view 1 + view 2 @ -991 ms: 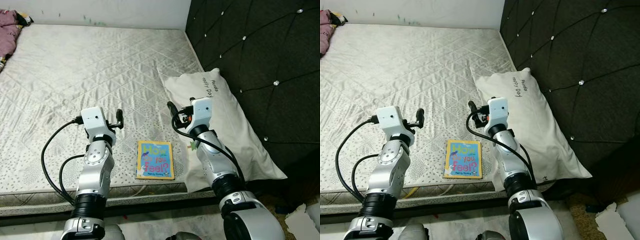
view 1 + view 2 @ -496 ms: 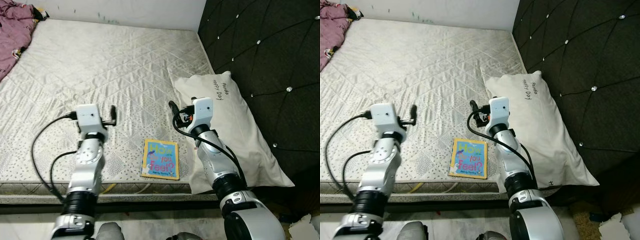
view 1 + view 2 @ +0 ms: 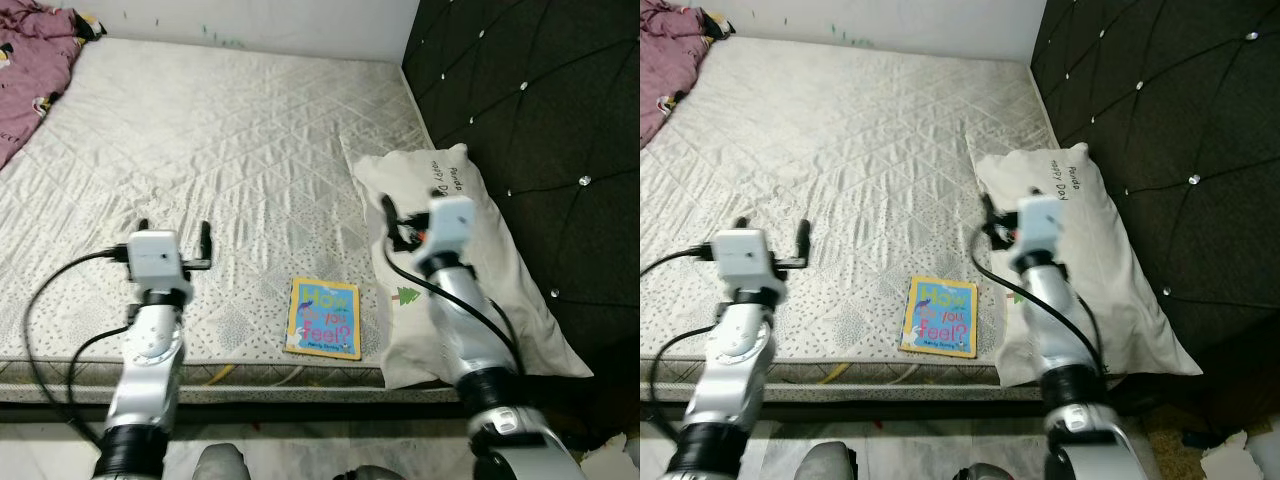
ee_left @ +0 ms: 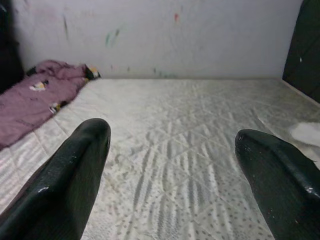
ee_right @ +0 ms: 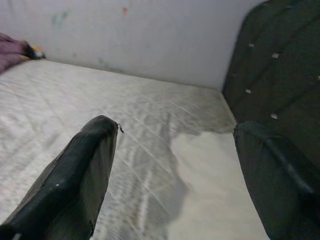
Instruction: Clean up the room
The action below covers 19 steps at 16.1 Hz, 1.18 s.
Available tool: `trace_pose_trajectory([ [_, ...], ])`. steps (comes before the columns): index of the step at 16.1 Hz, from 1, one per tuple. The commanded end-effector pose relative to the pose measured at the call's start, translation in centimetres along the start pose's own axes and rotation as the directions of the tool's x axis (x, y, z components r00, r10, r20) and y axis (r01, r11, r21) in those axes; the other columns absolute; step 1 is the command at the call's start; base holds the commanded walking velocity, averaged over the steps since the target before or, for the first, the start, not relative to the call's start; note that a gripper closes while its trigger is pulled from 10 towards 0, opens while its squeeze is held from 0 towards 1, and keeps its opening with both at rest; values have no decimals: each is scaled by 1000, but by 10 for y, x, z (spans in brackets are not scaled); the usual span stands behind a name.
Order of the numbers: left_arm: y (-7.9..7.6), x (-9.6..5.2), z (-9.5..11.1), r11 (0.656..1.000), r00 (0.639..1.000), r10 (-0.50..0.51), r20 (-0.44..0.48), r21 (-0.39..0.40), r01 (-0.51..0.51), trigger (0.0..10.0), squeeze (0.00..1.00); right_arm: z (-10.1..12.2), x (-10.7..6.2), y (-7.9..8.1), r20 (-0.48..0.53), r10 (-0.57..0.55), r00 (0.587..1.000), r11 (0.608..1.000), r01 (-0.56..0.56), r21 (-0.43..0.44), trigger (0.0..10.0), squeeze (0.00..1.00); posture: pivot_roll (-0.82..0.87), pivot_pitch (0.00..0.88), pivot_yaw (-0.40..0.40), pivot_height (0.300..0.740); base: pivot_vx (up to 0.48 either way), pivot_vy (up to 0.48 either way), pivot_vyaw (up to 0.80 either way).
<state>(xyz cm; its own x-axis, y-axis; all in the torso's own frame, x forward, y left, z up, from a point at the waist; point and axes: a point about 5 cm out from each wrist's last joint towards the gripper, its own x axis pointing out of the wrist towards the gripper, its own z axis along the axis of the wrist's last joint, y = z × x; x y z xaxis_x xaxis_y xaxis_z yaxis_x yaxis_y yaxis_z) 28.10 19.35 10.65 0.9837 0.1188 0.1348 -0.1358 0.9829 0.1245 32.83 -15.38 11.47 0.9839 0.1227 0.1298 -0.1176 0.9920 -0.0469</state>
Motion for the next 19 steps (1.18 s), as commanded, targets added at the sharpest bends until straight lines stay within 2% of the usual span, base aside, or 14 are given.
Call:
trace_pose_trajectory([
  [1,2,-7,0,1000,1000,-7,-1,0,7,10000,0,2,-6,-13,-2,-43,999,999,43,2,10000,0,82,50,-84,740,0,0,0],
  [3,3,-16,-4,1000,1000,-3,-21,0,3,10000,0,1,-13,-19,-12,-57,998,998,57,-5,10000,0,81,48,-83,740,0,0,0],
  [5,4,-28,-5,1000,999,3,-32,-3,-3,10000,0,2,-31,-29,-25,-93,995,996,93,-16,10000,0,82,42,-84,740,0,0,0],
  [6,9,-34,-6,1000,999,20,-49,-15,-21,10000,0,-2,-47,-35,-55,-102,993,994,100,-31,10000,0,78,42,-84,740,0,0,0],
  [8,15,-37,-8,998,996,51,-68,-29,-53,10000,0,-8,-63,-43,-97,-109,989,993,103,-62,10000,0,72,46,-84,740,0,0,0],
  [9,16,-34,-7,998,996,59,-67,-34,-61,10000,0,-9,-68,-49,-110,-118,987,991,109,-82,10000,0,64,48,-83,740,0,0,0],
  [11,10,-21,1,997,998,52,-37,-48,-54,10000,0,7,-59,-60,-63,-162,985,980,153,-123,10000,0,42,44,-82,740,0,0,0],
  [12,6,-15,7,997,999,39,-21,-60,-40,10000,0,20,-50,-63,-24,-175,984,976,170,-134,10000,0,28,45,-79,740,0,0,0],
  [15,0,-10,10,997,1000,15,-24,-79,-16,10000,0,41,-35,-65,44,-187,981,972,191,-135,10000,0,-1,59,-49,740,0,0,0],
  [16,-2,-9,9,997,1000,7,-30,-83,-9,10000,0,44,-29,-62,58,-189,980,973,194,-122,10000,0,-12,63,-33,740,0,0,0],
  [17,-10,-6,9,995,999,-28,-33,-94,25,10000,0,48,-17,-51,79,-178,981,978,185,-93,10000,0,-21,61,-19,740,0,0,0],
  [19,-15,-1,11,994,999,-40,-23,-102,37,10000,0,51,-7,-37,91,-160,983,985,165,-47,10000,0,-32,55,-7,740,0,0,0],
])
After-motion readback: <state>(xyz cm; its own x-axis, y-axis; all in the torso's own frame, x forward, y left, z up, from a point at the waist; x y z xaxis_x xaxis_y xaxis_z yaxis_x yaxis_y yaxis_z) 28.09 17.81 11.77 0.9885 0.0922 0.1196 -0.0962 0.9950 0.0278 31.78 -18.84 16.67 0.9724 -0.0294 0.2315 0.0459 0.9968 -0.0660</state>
